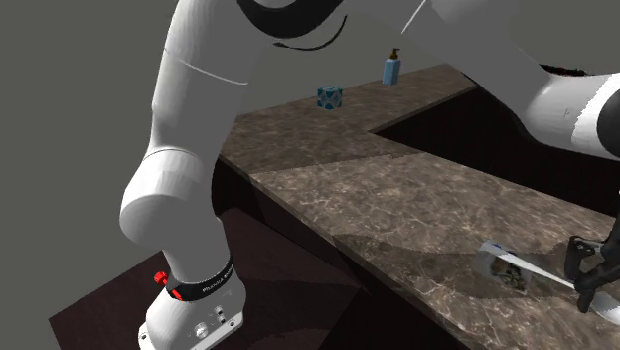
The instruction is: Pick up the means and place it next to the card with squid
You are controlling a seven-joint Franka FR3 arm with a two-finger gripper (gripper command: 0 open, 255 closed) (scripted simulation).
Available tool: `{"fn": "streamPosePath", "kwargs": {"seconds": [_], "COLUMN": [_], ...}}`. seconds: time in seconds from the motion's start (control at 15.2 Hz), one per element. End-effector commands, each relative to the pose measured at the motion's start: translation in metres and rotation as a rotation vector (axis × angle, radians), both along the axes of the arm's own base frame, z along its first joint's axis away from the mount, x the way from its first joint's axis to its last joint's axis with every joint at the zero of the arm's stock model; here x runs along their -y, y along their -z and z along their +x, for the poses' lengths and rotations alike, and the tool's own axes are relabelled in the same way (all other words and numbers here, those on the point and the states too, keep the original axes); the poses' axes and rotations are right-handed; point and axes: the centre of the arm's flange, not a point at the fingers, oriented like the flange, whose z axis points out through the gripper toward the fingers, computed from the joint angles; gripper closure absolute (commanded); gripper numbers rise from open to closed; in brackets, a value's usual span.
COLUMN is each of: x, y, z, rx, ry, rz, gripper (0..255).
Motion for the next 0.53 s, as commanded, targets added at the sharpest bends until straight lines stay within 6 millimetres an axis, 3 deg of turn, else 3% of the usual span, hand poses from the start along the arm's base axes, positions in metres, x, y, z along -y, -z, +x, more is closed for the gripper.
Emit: {"fn": "streamPosePath", "kwargs": {"seconds": [0.0, 0.13, 0.46], "x": [0.028, 0.061, 0.061], "y": [0.001, 0.001, 0.028], "z": [-0.001, -0.005, -0.005], "rx": [0.001, 0.001, 0.001], "ry": [-0.002, -0.002, -0.002], "rz": [0.001, 0.001, 0.001], "gripper": [255, 255, 255]}}
